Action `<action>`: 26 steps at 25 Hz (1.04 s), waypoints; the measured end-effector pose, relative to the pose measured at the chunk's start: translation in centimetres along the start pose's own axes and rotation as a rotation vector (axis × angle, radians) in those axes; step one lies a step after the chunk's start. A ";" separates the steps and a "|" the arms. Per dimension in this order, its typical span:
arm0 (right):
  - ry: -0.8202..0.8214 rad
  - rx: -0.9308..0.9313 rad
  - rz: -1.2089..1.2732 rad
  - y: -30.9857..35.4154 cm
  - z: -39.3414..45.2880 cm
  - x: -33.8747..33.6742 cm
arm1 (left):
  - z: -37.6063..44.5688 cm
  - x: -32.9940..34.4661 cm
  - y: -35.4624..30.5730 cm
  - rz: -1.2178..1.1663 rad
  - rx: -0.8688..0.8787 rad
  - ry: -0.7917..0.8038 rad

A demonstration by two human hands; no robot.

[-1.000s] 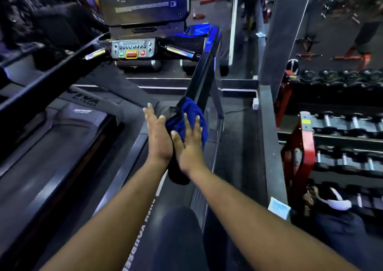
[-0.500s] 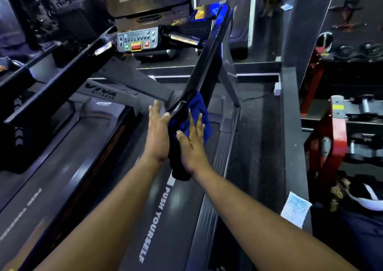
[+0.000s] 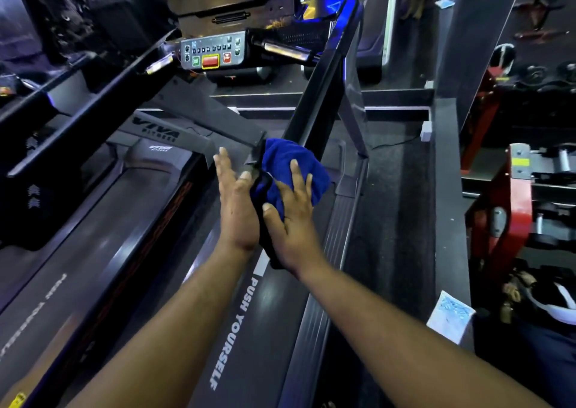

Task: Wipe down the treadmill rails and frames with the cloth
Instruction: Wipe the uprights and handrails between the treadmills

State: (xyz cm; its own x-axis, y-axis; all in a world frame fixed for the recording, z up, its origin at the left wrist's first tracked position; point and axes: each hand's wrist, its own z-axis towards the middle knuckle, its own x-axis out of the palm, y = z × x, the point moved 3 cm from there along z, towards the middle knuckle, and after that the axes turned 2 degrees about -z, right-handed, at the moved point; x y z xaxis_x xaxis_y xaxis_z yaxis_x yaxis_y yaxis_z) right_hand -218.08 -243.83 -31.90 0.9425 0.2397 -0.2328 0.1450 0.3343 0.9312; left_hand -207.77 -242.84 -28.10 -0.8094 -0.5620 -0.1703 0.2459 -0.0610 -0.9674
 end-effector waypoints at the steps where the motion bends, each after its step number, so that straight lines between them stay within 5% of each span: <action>1: -0.009 -0.002 0.041 -0.6 -0.1 0.2 | 0.2 0.0 0.2 -0.025 -0.005 0.012; 7: -0.120 0.189 0.135 -2.0 5.2 -1.6 | 0.1 0.6 -0.8 0.365 0.045 0.186; 13: -0.069 0.280 0.128 0.5 3.1 -0.3 | -0.8 0.4 -1.2 0.143 0.099 0.098; 18: -0.130 0.298 0.221 -1.4 6.7 -2.4 | -0.7 0.4 -1.6 0.271 0.070 0.184; 23: -0.172 0.198 0.272 -0.1 -0.8 1.2 | -0.6 0.4 -1.4 0.198 -0.006 0.186; 26: -0.202 0.228 0.236 -2.3 4.3 -0.6 | -0.4 0.6 -1.5 0.287 -0.009 0.218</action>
State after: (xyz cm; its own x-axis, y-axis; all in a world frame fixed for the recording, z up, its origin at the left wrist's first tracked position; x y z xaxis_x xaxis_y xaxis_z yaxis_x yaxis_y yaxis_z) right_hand -217.70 -248.68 -32.64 0.9950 0.0940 0.0343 -0.0414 0.0745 0.9964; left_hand -208.86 -242.75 -26.88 -0.8029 -0.3665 -0.4702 0.4758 0.0812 -0.8758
